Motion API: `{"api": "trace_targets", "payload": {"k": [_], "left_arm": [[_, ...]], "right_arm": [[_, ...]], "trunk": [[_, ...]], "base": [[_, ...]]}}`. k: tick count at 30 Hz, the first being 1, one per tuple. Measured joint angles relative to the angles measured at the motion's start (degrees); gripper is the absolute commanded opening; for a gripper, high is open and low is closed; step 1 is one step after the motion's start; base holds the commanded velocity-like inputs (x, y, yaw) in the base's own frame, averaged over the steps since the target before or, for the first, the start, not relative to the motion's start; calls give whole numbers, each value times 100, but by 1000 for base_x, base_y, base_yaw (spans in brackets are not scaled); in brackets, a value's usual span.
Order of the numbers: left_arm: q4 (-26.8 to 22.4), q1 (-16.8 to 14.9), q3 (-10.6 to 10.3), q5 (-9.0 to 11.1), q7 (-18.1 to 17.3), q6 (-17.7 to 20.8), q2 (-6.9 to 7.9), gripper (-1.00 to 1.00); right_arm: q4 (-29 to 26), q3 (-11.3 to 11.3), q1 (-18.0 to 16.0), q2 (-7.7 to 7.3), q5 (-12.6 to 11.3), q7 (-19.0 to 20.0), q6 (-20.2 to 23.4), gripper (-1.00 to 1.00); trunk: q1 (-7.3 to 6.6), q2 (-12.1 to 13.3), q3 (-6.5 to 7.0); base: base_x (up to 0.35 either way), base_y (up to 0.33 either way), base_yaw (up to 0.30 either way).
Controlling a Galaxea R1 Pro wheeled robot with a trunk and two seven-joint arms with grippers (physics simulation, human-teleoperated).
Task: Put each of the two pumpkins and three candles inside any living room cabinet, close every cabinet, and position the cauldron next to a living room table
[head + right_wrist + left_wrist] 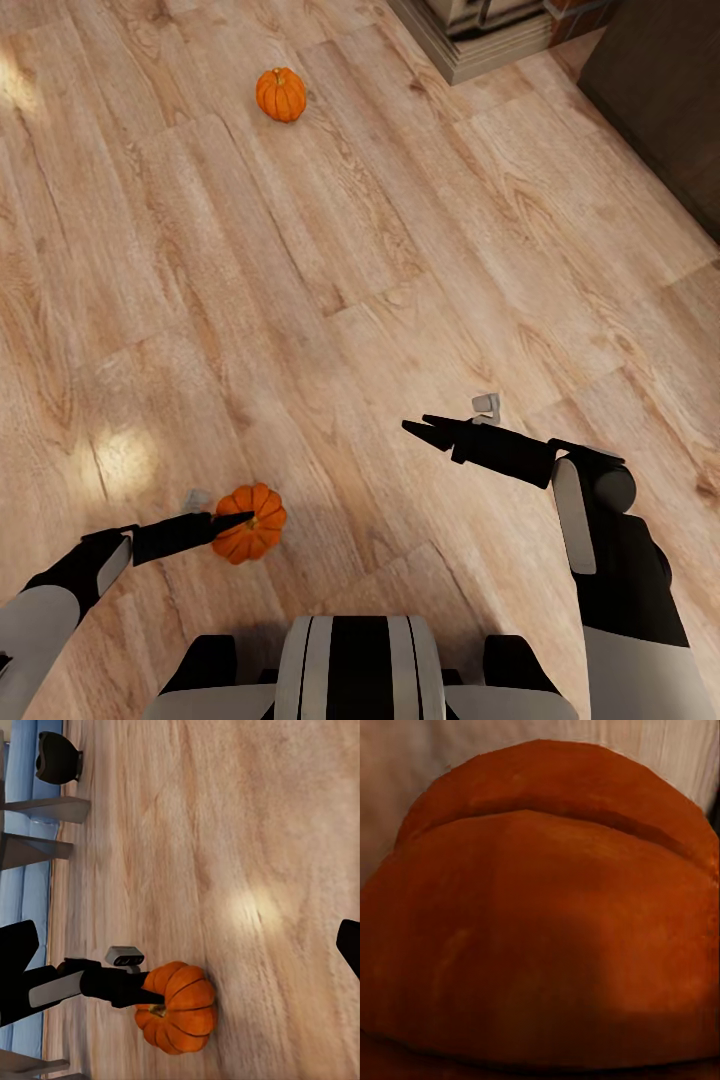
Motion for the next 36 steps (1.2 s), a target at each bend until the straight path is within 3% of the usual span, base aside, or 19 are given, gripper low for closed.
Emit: {"api": "trace_targets", "payload": {"k": [2,6,11,14,16,18,22,23,24,25,26,28,32,36], "left_arm": [[-34,0,-7,-27,-23,-37,84,-100],[-233,4,14,0,-473,14,212,-100],[-576,29,15,7,-661,237,249,-100],[-1452,239,78,6,-671,760,250,-100],[-1789,300,224,-16,-655,1005,250,-100],[-2213,343,531,-19,-546,1488,214,-100],[-3014,500,668,-23,-403,2299,170,-100],[-3420,611,723,-4,-315,2594,132,-100],[-4366,986,974,-43,-74,3130,-76,-100],[-4991,1234,1228,61,30,3509,-243,-100],[-5257,1374,1353,-39,89,3606,-326,-100],[-5976,1742,1724,-43,329,4075,-617,-100],[-6438,1985,1964,-78,734,4335,-813,-100],[-6544,2049,2034,-47,832,4376,-849,-100]], "right_arm": [[0,-1,-4,1,2,-2,0,100],[0,-10,-4,1,3,-3,-5,100],[0,-16,0,1,3,-3,5,100],[0,-24,-3,1,6,-10,0,100],[0,-25,-5,1,9,-16,0,100],[0,-25,-5,0,11,-24,0,100],[0,-39,-5,-5,13,-24,-9,100],[0,-68,-6,-6,14,-25,-15,100],[1,-193,-6,-6,17,-32,-34,100],[0,-282,-6,-7,18,-40,-36,100],[0,-329,-6,-7,19,-43,-36,100],[0,-509,-5,-5,17,-41,-16,100],[1,-765,-6,-2,10,-42,24,100],[0,-869,-6,1,1,-28,38,100]], "trunk": [[1,0,0],[1,0,0],[1,0,0],[0,0,0],[1,0,0],[0,0,0],[1,0,0],[0,0,0],[1,0,0],[0,0,0],[1,0,0],[0,0,0],[0,0,0],[-2,0,1]], "base": [[0,0,0],[0,0,0],[0,0,0],[0,0,0],[0,0,0],[0,0,0],[0,0,0],[0,0,0],[0,0,0],[0,0,0],[0,0,0],[0,0,0],[57,12,0],[232,14,0]]}}
